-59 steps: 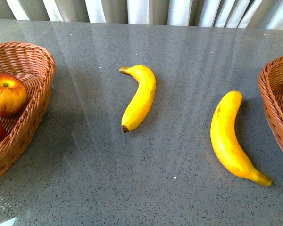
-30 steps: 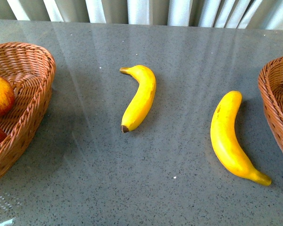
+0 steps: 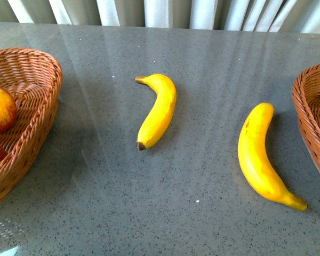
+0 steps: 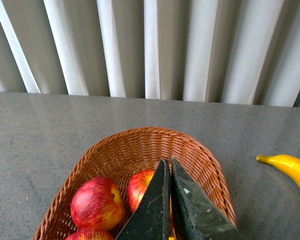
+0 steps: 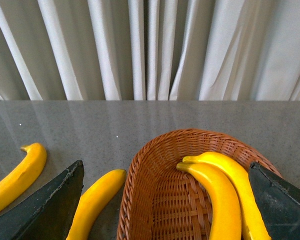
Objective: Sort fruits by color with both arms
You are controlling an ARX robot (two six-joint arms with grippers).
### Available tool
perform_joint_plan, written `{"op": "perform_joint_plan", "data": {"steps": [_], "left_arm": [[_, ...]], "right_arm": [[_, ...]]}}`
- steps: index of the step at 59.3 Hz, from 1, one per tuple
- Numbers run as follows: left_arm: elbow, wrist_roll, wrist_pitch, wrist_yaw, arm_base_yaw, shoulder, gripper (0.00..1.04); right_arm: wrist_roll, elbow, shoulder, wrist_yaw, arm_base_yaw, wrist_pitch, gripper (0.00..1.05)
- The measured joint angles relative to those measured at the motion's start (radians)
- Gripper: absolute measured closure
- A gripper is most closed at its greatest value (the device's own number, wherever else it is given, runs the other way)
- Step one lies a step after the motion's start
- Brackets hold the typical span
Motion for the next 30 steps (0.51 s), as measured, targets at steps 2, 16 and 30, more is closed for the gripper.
{"op": "perform_joint_plan", "data": {"steps": [2, 16, 30], "left_arm": [[0.000, 0.000, -0.018, 0.000, 0.000, -0.021, 1.03], [0.000, 0.000, -0.162, 0.000, 0.000, -0.178, 1.03], [0.000, 0.000, -0.283, 0.000, 0.000, -0.304, 1.03]], "right_arm": [[0.000, 0.000, 0.000, 0.000, 0.000, 0.000, 0.09], [0.000, 0.000, 0.000, 0.000, 0.000, 0.000, 0.09], [0.000, 0.000, 0.000, 0.000, 0.000, 0.000, 0.09]]}}
